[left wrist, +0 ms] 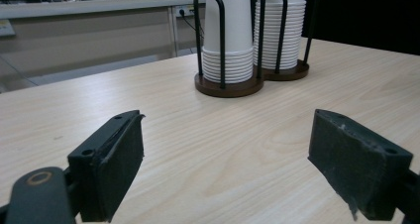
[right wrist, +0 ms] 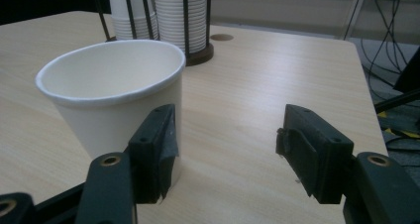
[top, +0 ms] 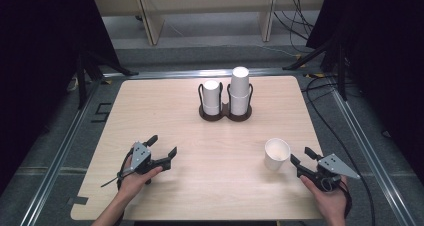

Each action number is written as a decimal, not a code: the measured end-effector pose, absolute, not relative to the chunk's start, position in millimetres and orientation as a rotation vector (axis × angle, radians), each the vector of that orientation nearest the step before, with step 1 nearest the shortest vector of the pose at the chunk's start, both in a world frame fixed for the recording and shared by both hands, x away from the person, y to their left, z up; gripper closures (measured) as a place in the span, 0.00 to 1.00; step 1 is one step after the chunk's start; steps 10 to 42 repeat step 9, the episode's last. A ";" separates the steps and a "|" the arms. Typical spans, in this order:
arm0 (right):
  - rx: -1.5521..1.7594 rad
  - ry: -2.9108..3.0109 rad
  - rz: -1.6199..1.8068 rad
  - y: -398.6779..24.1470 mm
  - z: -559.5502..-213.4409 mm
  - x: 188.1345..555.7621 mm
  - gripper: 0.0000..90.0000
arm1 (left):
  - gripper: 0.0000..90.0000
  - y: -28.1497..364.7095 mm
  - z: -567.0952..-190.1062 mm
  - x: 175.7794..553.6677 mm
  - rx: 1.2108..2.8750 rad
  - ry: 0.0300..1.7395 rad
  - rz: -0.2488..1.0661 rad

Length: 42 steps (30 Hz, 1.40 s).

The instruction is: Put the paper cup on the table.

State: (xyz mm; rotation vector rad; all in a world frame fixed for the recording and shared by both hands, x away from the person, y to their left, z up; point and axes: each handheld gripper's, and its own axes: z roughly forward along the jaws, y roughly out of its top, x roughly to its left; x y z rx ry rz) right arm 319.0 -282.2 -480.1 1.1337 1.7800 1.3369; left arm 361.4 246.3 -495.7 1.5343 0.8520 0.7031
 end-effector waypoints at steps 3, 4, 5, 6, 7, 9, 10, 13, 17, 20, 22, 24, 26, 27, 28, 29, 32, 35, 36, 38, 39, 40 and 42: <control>1.173 1.755 1.329 -282.1 -479.3 316.7 0.45 | 0.15 235.9 -492.9 359.1 1.553 0.810 0.691; 1.173 1.761 1.305 -283.5 -478.5 316.2 0.45 | 0.15 232.3 -491.9 357.5 1.569 0.814 0.674; 1.167 1.738 1.331 -283.1 -480.1 317.5 0.45 | 0.15 228.1 -491.7 357.8 1.574 0.808 0.655; 1.156 1.725 1.335 -283.7 -480.6 317.9 0.45 | 0.15 223.8 -492.3 359.5 1.578 0.785 0.643; 1.164 1.741 1.330 -284.6 -480.3 317.2 0.45 | 0.15 219.5 -492.5 360.5 1.600 0.772 0.635; 1.177 1.706 1.346 -284.6 -480.9 317.0 0.45 | 0.15 210.6 -493.0 365.1 1.627 0.730 0.617; 1.177 1.706 1.346 -284.6 -480.9 317.0 0.45 | 0.15 210.6 -493.0 365.1 1.627 0.730 0.617; 1.177 1.706 1.346 -284.6 -480.9 317.0 0.45 | 0.15 210.6 -493.0 365.1 1.627 0.730 0.617; 1.177 1.706 1.346 -284.6 -480.9 317.0 0.45 | 0.15 210.6 -493.0 365.1 1.627 0.730 0.617; 1.177 1.706 1.346 -284.6 -480.9 317.0 0.45 | 0.15 210.6 -493.0 365.1 1.627 0.730 0.617; 1.177 1.706 1.346 -284.6 -480.9 317.0 0.45 | 0.15 210.6 -493.0 365.1 1.627 0.730 0.617; 1.177 1.706 1.346 -284.6 -480.9 317.0 0.45 | 0.15 210.6 -493.0 365.1 1.627 0.730 0.617; 1.177 1.706 1.346 -284.6 -480.9 317.0 0.45 | 0.15 210.6 -493.0 365.1 1.627 0.730 0.617; 1.177 1.706 1.346 -284.6 -480.9 317.0 0.45 | 0.15 210.6 -493.0 365.1 1.627 0.730 0.617; 1.177 1.706 1.346 -284.6 -480.9 317.0 0.45 | 0.15 210.6 -493.0 365.1 1.627 0.730 0.617; 1.177 1.706 1.346 -284.6 -480.9 317.0 0.45 | 0.15 210.6 -493.0 365.1 1.627 0.730 0.617; 1.177 1.706 1.346 -284.6 -480.9 317.0 0.45 | 0.15 210.6 -493.0 365.1 1.627 0.730 0.617; 1.177 1.706 1.346 -284.6 -480.9 317.0 0.45 | 0.15 210.6 -493.0 365.1 1.627 0.730 0.617; 1.177 1.706 1.346 -284.6 -480.9 317.0 0.45 | 0.15 210.6 -493.0 365.1 1.627 0.730 0.617; 1.177 1.706 1.346 -284.6 -480.9 317.0 0.45 | 0.15 210.6 -493.0 365.1 1.627 0.730 0.617; 1.177 1.706 1.346 -284.6 -480.9 317.0 0.45 | 0.15 210.6 -493.0 365.1 1.627 0.730 0.617; 1.177 1.706 1.346 -284.6 -480.9 317.0 0.45 | 0.15 210.6 -493.0 365.1 1.627 0.730 0.617; 1.177 1.706 1.346 -284.6 -480.9 317.0 0.45 | 0.15 210.6 -493.0 365.1 1.627 0.730 0.617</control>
